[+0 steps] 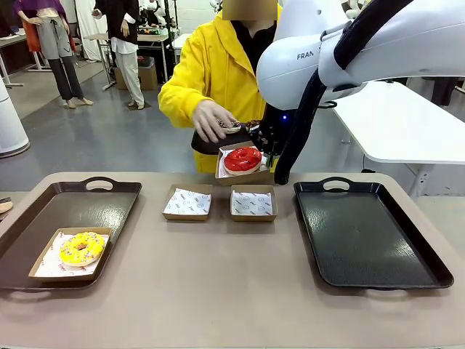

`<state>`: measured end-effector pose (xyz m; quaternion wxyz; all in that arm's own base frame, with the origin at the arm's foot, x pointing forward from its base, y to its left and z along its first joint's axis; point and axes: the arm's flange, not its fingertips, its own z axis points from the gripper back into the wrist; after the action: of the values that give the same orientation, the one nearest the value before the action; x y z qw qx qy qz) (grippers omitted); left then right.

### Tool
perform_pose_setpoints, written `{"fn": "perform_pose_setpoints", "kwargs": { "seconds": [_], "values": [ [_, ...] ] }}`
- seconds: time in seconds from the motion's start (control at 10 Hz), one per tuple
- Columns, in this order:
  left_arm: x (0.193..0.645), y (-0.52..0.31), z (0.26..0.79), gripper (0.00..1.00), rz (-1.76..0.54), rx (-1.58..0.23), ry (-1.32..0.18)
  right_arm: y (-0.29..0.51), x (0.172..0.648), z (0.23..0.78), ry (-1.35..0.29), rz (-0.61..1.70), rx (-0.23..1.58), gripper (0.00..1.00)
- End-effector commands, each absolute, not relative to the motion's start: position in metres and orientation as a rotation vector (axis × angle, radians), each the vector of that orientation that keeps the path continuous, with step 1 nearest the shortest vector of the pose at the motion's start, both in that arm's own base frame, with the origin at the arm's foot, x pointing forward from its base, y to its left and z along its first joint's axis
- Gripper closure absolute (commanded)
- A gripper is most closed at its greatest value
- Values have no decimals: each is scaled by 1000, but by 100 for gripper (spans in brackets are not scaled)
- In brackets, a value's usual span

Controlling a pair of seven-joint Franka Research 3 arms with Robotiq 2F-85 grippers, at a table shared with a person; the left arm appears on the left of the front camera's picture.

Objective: Individually package the donuts and arrange them on the tray.
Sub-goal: Place the picked Paper togo box on the Handle tray while simultaneously picking up another Paper togo box from the table with the other hand.

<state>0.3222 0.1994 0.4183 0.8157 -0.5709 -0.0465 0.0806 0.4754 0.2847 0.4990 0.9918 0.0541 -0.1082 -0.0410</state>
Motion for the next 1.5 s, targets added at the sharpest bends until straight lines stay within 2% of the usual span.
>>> {"fn": "perform_pose_setpoints", "kwargs": {
  "seconds": [0.0,1.0,1.1,1.4],
  "values": [
    [320,201,419,0,174,-1232,-103,284,475,501,-222,-87,108,100],
    [320,201,419,0,174,-1232,-103,284,475,501,-222,-87,108,100],
    [322,199,418,0,172,-1218,-99,285,475,499,-217,-82,108,99],
    [365,161,467,0,109,-1033,-76,227,434,509,-131,16,46,99]
  ]
}}
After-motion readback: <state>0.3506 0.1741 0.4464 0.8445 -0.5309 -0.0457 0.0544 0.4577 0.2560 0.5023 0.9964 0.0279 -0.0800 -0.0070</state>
